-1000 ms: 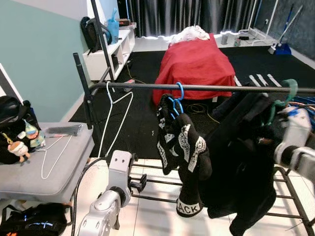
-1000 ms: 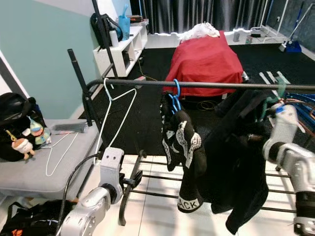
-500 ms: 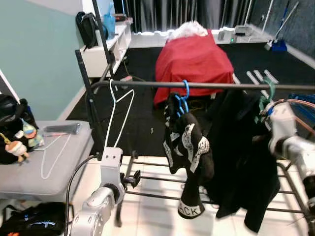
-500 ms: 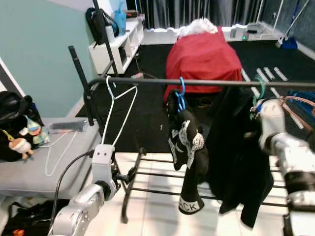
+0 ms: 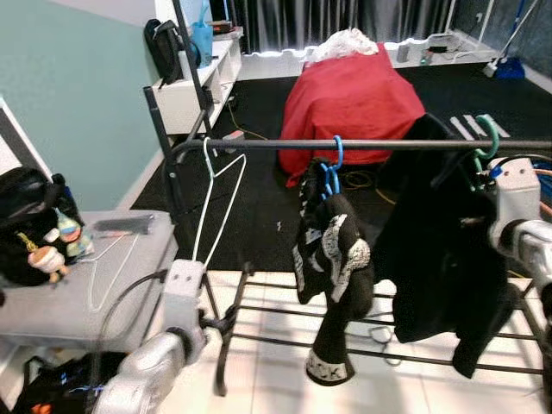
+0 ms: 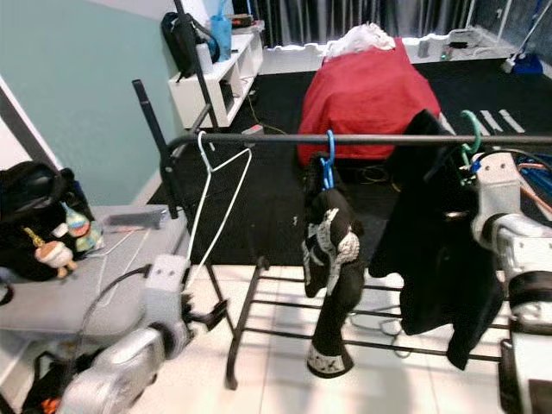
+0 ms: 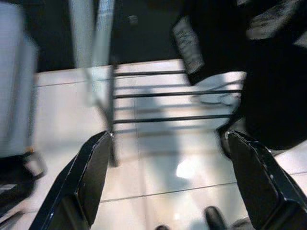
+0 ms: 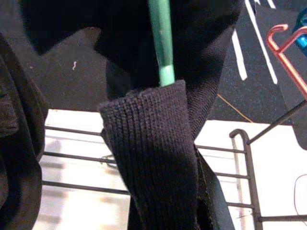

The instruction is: Hang hanger

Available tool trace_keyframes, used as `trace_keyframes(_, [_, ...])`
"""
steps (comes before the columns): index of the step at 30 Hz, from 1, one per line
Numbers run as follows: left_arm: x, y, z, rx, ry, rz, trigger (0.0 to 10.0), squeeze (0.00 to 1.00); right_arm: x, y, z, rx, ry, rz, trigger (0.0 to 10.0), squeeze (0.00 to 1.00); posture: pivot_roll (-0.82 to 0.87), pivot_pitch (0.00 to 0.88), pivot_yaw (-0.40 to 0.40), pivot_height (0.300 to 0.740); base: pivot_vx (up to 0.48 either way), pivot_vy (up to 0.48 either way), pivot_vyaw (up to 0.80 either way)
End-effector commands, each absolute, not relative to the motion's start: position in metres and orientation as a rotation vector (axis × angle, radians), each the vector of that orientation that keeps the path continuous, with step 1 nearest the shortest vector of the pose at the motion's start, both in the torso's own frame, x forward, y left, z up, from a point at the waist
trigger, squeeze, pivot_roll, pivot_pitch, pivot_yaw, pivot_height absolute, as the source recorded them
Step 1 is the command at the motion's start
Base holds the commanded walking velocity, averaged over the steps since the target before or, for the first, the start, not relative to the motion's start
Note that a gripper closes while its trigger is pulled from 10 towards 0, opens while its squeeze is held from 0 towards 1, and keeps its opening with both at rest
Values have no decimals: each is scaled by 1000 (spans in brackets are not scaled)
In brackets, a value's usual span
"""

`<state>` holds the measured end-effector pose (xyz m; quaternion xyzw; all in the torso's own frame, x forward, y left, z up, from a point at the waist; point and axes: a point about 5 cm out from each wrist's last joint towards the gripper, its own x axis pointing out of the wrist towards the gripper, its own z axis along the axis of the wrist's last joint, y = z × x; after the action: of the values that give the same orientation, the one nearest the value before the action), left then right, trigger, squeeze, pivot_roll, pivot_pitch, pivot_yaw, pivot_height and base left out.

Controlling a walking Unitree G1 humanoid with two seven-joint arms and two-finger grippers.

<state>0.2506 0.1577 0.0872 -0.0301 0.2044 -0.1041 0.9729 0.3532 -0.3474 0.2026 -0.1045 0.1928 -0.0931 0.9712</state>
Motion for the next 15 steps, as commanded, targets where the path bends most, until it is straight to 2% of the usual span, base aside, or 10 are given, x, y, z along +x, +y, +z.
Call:
trace_keyframes(1, [243,176,92,-37,442,-178,10000,0,362,-344,219,-177,306,-209,10000,0,-25,27,146,740,0,0,0])
trace_keyframes(8, [239,192,106,3,445,-163,10000,0,361,-352,226,-87,269,-265,10000,0,19,50,171,740,0,0,0])
trace_keyframes(15, [236,192,112,20,452,-175,10000,0,359,-355,223,-44,281,-267,10000,0,38,68,185,740,0,0,0])
